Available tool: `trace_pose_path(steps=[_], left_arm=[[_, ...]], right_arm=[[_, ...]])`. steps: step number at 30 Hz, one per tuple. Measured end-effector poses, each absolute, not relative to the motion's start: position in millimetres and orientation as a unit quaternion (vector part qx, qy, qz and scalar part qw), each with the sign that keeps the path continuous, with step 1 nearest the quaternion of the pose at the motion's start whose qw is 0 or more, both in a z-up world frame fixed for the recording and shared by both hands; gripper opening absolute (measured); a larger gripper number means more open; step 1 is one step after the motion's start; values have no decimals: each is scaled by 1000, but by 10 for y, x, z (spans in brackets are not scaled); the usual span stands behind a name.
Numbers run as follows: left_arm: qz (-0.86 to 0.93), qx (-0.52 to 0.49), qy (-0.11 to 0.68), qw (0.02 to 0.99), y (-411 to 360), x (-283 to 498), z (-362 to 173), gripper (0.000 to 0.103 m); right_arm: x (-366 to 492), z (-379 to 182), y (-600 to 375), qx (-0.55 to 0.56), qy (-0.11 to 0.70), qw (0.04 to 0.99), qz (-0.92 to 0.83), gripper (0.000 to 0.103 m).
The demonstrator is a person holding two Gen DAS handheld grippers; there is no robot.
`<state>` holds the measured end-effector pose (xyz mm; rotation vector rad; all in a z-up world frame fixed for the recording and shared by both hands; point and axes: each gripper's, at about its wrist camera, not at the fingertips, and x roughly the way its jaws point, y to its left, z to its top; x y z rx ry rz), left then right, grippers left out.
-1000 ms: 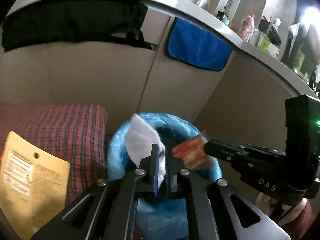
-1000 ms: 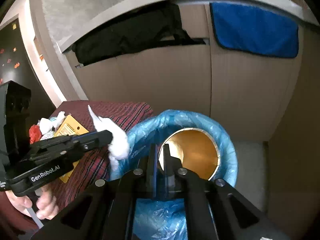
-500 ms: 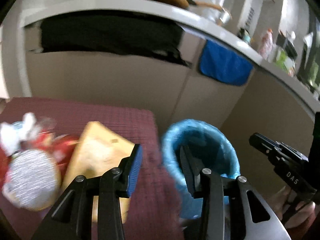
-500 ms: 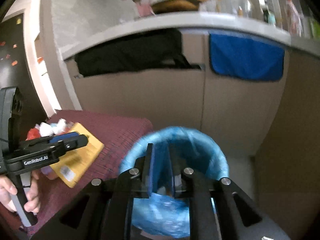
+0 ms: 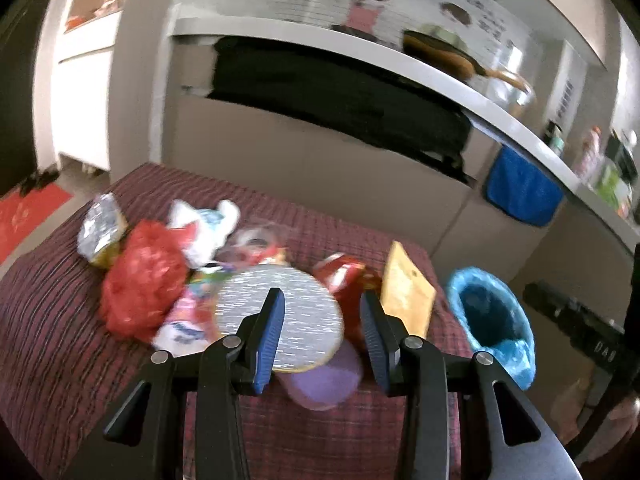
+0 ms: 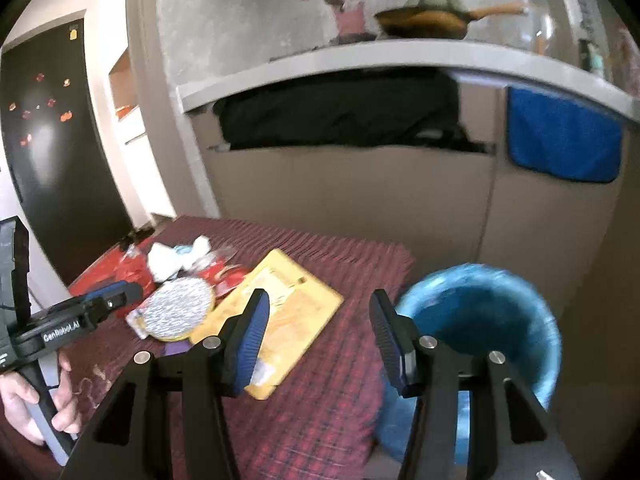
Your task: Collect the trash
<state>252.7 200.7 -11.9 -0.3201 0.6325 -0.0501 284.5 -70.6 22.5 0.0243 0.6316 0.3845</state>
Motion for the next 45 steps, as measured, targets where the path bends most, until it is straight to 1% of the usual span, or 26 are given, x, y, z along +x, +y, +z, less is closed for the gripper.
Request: trace_pose_path(steps=[4, 9, 13, 15, 19, 23, 26, 28, 29, 30, 31, 35, 36, 37, 39, 41, 42, 43, 44, 45], left_arm=[[-25, -181, 323, 929, 2156, 2584, -257, 41], [-50, -175, 350, 919, 2091, 2734, -378, 41], [-73, -161, 371, 912, 1964, 2826, -438, 41], [-90, -151, 384, 906, 1871, 2899, -479, 41], [-102, -149, 402, 898, 1781, 3040, -504, 41], [-81, -161, 387, 904, 1895, 3013, -424, 41], [-67, -162, 390, 904, 2029, 2966, -411, 41], [-58, -162, 392, 904, 2096, 2935, -422, 41], [-52, -161, 393, 904, 2123, 2922, -425, 41], [-48, -161, 393, 904, 2144, 2907, -430, 41], [-43, -161, 392, 905, 2164, 2889, -434, 41], [-44, -162, 387, 907, 2186, 2808, -437, 41], [-47, -161, 385, 907, 2178, 2803, -436, 41], [-47, -161, 384, 908, 2174, 2798, -436, 41], [-46, -164, 383, 908, 2170, 2794, -434, 41], [-46, -168, 383, 907, 2175, 2796, -426, 41], [-45, -168, 383, 907, 2180, 2787, -425, 41], [-44, -167, 383, 908, 2188, 2783, -423, 41], [-42, -166, 383, 908, 2197, 2783, -425, 41], [-40, -167, 384, 907, 2207, 2779, -431, 41]], right_arm=[[2951, 51, -447, 1, 336, 918, 208, 49], [3188, -231, -300, 6, 375, 898, 231, 49], [3426, -548, -367, 41, 432, 865, 251, 49], [3500, -685, -404, 55, 446, 859, 244, 49], [3583, -845, -458, 89, 454, 855, 234, 48], [3723, -915, -309, 59, 466, 852, 233, 48], [3766, -969, -220, 39, 466, 854, 230, 52], [3759, -969, -175, 29, 466, 853, 233, 58], [3765, -967, -155, 23, 467, 852, 234, 58], [3764, -964, -148, 21, 468, 852, 232, 58], [3746, -956, -171, 27, 467, 855, 225, 54], [3756, -977, -308, 79, 466, 855, 214, 52], [3775, -979, -291, 81, 469, 853, 214, 54], [3796, -977, -273, 81, 472, 850, 220, 61], [3829, -971, -183, 60, 474, 845, 240, 72], [3801, -937, -114, 39, 477, 844, 241, 68], [3765, -892, -117, 45, 470, 844, 254, 59], [3718, -832, -127, 59, 460, 841, 280, 42], [3695, -799, -123, 68, 457, 835, 297, 38], [3661, -752, -111, 78, 453, 830, 317, 38]])
